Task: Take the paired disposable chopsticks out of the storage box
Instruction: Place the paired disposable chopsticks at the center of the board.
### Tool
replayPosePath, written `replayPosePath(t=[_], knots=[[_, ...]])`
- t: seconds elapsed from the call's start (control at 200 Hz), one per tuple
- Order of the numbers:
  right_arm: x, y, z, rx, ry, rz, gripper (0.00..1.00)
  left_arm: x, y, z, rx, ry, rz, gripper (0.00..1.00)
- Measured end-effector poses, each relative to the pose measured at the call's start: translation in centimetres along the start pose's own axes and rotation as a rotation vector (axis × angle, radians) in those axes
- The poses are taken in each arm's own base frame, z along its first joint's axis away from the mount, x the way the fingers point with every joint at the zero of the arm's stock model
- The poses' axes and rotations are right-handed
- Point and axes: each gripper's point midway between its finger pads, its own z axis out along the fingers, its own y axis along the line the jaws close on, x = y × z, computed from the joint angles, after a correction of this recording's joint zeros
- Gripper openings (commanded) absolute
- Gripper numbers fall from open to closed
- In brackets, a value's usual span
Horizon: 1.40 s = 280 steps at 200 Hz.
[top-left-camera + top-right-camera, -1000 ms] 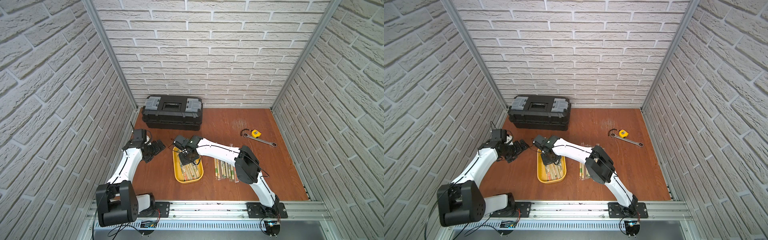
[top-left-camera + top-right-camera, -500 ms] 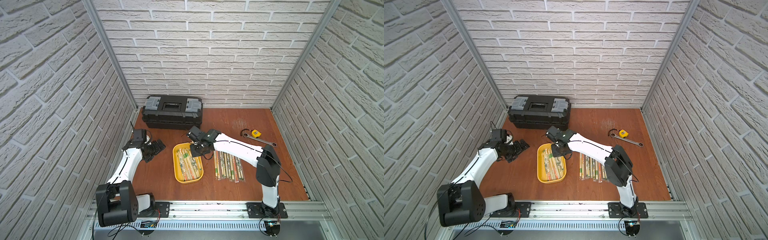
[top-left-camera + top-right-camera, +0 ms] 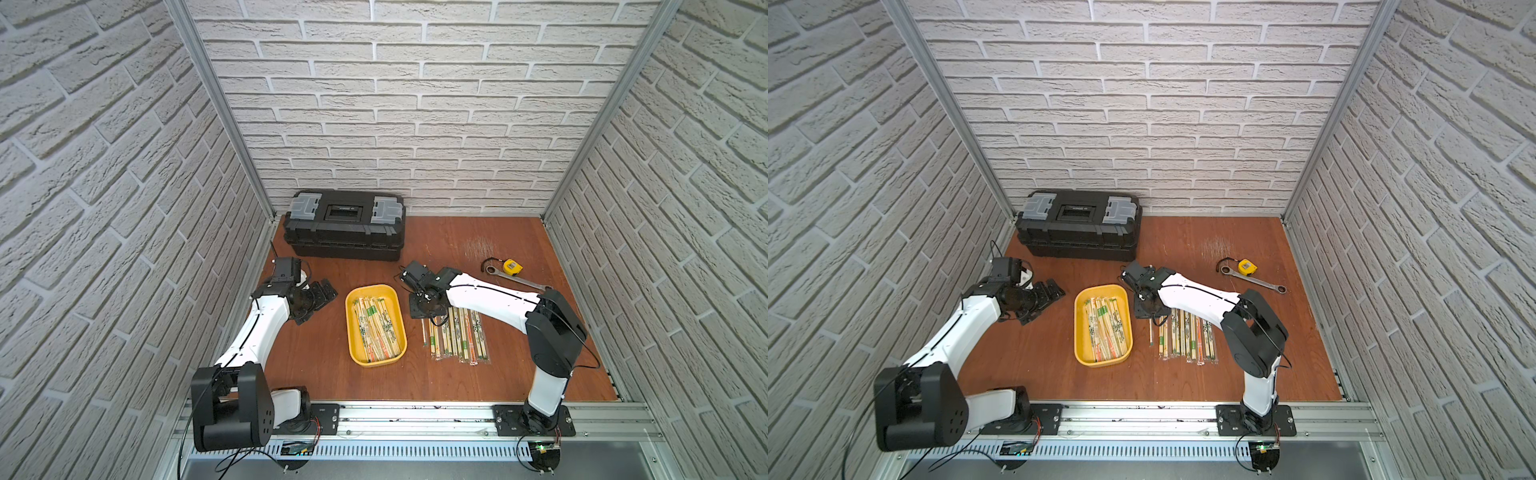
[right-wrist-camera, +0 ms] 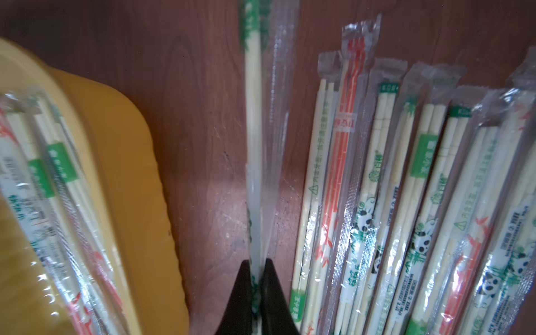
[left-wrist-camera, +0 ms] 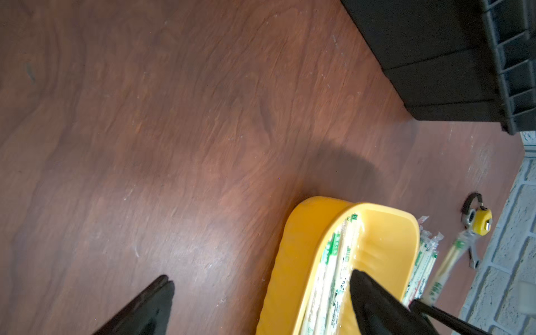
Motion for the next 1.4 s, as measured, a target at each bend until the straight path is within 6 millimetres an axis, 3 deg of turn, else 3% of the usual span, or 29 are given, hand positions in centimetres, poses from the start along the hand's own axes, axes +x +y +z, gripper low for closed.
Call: replayPosePath(t=[0.335, 0.615, 0.825, 0.95, 1.2, 1.4], knots=[[0.8, -0.3, 2.4, 0.018, 0.018, 0.026, 0.04, 0.1, -0.5, 0.1, -0.006, 0.002, 0.018, 0.98], [1.0, -0.6, 2.7, 0.031, 0.023, 0.044, 0.05, 0.1, -0.4, 0.2, -0.010, 0.007, 0.018, 0.98], [1.2, -1.1, 2.9, 0.052, 0.019, 0.051, 0.18, 0.1, -0.4, 0.2, -0.010, 0.007, 0.018, 0.98], [1.2, -1.3, 2.9, 0.062, 0.016, 0.051, 0.28, 0.1, -0.4, 0.2, -0.010, 0.008, 0.019, 0.98], [1.2, -1.4, 2.5, 0.063, 0.015, 0.048, 0.28, 0.1, -0.4, 0.2, -0.010, 0.007, 0.019, 0.98], [0.1, -0.3, 0.3, 0.020, -0.013, 0.035, 0.28, 0.1, -0.4, 0.2, -0.012, 0.006, 0.020, 0.98]])
